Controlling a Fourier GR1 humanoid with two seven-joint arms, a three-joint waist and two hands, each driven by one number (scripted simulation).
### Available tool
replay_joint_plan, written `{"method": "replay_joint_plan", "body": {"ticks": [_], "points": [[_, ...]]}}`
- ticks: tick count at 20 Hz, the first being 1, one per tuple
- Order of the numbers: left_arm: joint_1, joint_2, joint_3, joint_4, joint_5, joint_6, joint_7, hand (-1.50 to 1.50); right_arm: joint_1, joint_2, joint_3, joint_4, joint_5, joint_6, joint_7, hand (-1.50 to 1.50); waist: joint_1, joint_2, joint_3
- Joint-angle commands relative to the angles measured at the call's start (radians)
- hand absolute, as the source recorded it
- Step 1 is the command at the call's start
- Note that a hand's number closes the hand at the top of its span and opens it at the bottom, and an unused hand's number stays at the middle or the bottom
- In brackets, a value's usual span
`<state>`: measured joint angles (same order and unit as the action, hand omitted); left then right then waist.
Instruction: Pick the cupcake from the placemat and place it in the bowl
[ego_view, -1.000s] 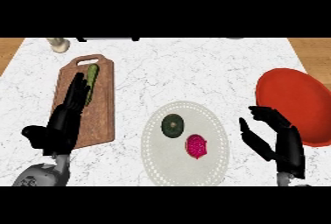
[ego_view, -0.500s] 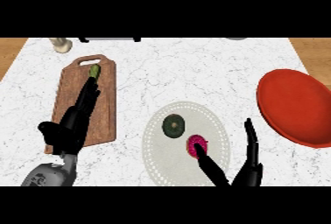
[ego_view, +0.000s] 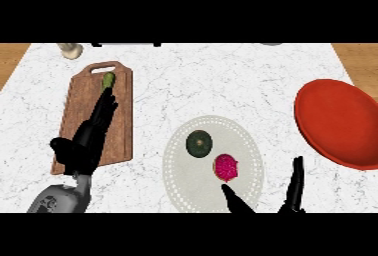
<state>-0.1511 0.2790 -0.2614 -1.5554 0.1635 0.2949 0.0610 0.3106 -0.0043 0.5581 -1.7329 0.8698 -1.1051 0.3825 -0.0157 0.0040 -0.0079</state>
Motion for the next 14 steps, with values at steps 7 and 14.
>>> {"method": "replay_joint_plan", "body": {"ticks": [7, 14], "points": [[-0.039, 0.024, 0.046, 0.022, 0.027, -0.045, 0.001, 0.0, -0.019, 0.004, 0.021, -0.121, 0.243, 0.342, 0.577, -1.5, 0.014, 0.002, 0.002], [-0.045, -0.018, 0.028, 0.045, -0.003, -0.037, 0.014, 0.0, -0.242, 0.004, 0.136, -0.148, 0.385, 0.496, 1.006, -1.5, 0.017, -0.003, 0.006]]}}
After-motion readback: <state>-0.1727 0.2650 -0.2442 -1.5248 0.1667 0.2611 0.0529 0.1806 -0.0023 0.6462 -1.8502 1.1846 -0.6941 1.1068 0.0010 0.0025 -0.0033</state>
